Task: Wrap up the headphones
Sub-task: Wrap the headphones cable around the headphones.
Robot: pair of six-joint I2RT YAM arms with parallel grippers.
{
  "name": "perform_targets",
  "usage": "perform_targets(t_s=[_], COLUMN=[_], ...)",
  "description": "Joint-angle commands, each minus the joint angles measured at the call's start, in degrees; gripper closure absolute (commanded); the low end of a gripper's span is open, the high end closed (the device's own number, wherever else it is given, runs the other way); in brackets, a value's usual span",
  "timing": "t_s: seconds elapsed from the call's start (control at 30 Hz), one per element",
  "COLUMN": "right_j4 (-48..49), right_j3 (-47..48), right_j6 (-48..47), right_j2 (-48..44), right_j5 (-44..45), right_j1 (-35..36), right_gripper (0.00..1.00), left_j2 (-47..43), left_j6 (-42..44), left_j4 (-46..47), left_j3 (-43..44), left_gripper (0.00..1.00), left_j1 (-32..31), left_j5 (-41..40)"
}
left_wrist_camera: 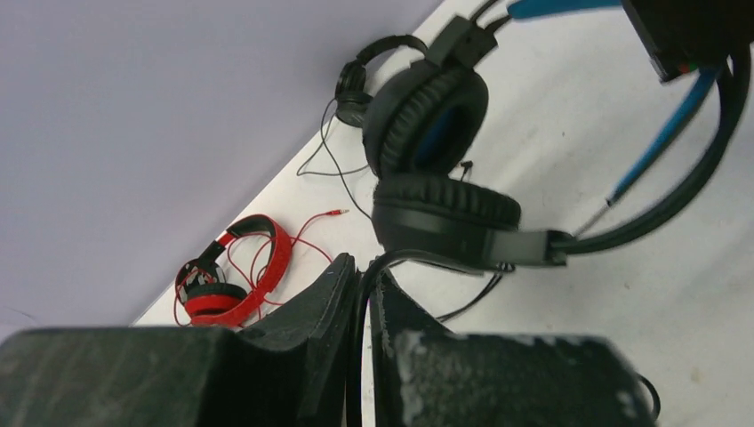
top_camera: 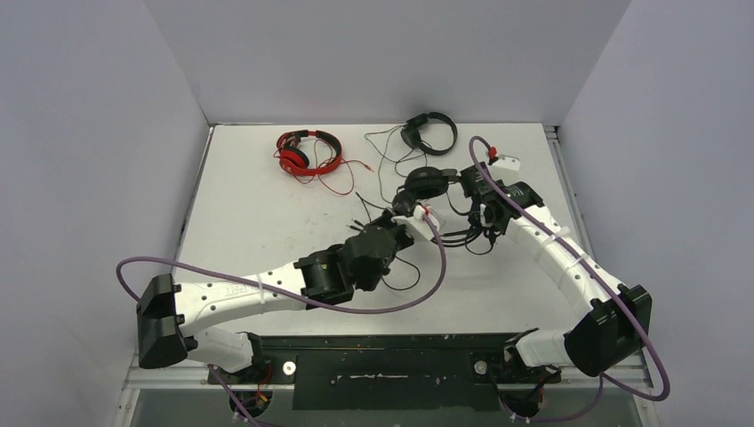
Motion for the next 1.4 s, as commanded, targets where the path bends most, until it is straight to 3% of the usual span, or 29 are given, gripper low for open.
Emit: perform_targets(t_s=[0.0, 0.33, 0.57, 0.73, 0.9, 1.0, 1.17, 1.37], right_j4=[6.5, 7.8, 3.7, 3.1, 1.2, 0.5, 1.0, -0.2], right_j3=[-0.4, -0.6, 2.1, 3.0, 3.5, 3.5, 3.8, 4.9], right_j6=[-7.1, -17.2, -18.4, -20.9, -20.7, -20.3, -21.8, -22.5], right_j2=[-5.0, -6.3, -5.7, -6.4, -6.5, -6.5, -7.0, -7.8], right_j5=[-6.6, -17.0, -12.6, -16.2, -14.6, -11.9, -16.3, -17.4], right_j1=[1.4, 6.0, 8.2, 8.3, 9.0, 8.9, 9.0, 9.0], right_gripper=[1.0, 1.0, 1.0, 1.0, 1.0, 1.0, 1.0, 1.0], left_j2=[-5.9, -11.4, -12.8, -12.3, -10.5, -9.1, -9.3, -8.6], left_j6=[-2.5, -5.5, -3.8, -1.2, -1.6, -1.4, -0.6, -0.1], left_j4=[7.9, 5.3, 1.8, 3.2, 2.9, 0.6, 3.1, 3.5], left_j3=[-0.3, -3.9, -4.4, -5.8, -4.7, -3.1, -4.4, -4.5], left_gripper=[0.91, 0.86, 0.86, 0.86, 0.85, 0.83, 0.82, 0.67], left_j1=[4.6, 12.8, 15.7, 16.6, 20.2, 20.9, 22.8, 26.2], left_j5=[9.3, 20.5, 21.1, 19.7, 26.4, 26.4, 26.9, 33.9])
